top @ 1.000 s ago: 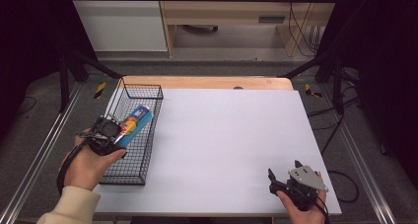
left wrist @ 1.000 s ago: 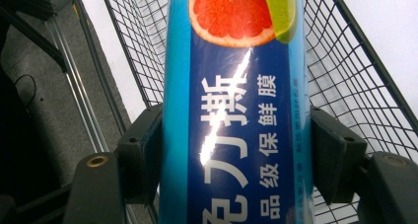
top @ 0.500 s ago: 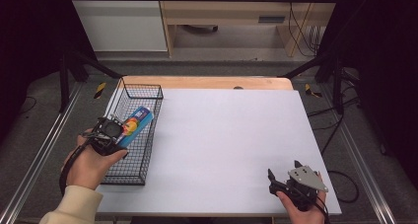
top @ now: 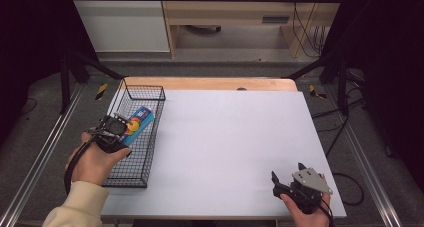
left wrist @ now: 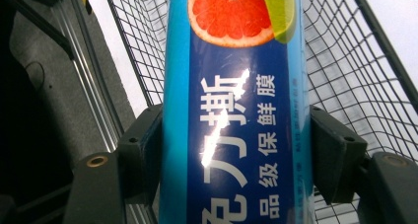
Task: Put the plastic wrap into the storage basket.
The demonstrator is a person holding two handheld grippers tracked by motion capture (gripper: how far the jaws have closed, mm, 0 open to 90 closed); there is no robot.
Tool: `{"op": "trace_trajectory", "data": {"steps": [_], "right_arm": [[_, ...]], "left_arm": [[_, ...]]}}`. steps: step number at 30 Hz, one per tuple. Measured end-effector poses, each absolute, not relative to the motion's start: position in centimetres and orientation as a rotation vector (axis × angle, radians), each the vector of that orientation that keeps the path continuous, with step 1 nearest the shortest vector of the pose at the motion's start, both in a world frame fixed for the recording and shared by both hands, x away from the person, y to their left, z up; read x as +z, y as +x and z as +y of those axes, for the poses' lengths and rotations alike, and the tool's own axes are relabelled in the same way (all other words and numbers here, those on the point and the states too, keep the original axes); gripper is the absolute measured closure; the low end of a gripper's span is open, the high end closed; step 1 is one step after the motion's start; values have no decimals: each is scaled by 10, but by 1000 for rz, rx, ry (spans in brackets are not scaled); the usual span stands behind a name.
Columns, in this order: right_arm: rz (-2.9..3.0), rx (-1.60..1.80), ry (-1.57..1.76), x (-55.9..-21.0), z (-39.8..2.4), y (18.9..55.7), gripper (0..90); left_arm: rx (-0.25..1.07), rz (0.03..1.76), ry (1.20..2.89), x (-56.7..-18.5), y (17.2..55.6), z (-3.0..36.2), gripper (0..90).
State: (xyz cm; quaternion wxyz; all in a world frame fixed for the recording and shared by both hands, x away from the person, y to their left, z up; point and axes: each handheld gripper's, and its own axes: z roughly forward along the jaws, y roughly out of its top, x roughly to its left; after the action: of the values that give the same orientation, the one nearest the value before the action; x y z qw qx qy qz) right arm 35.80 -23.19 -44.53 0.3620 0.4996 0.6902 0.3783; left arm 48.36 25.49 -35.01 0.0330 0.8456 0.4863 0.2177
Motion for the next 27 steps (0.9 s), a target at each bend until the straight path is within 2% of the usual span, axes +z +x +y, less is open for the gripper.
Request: {"op": "trace_trajectory", "data": {"steps": [27], "right_arm": [[1785, 973, 1287, -446, -233, 358, 138]], "left_arm": [[528, 1624, 2709, -385, 512, 245, 320]]}}
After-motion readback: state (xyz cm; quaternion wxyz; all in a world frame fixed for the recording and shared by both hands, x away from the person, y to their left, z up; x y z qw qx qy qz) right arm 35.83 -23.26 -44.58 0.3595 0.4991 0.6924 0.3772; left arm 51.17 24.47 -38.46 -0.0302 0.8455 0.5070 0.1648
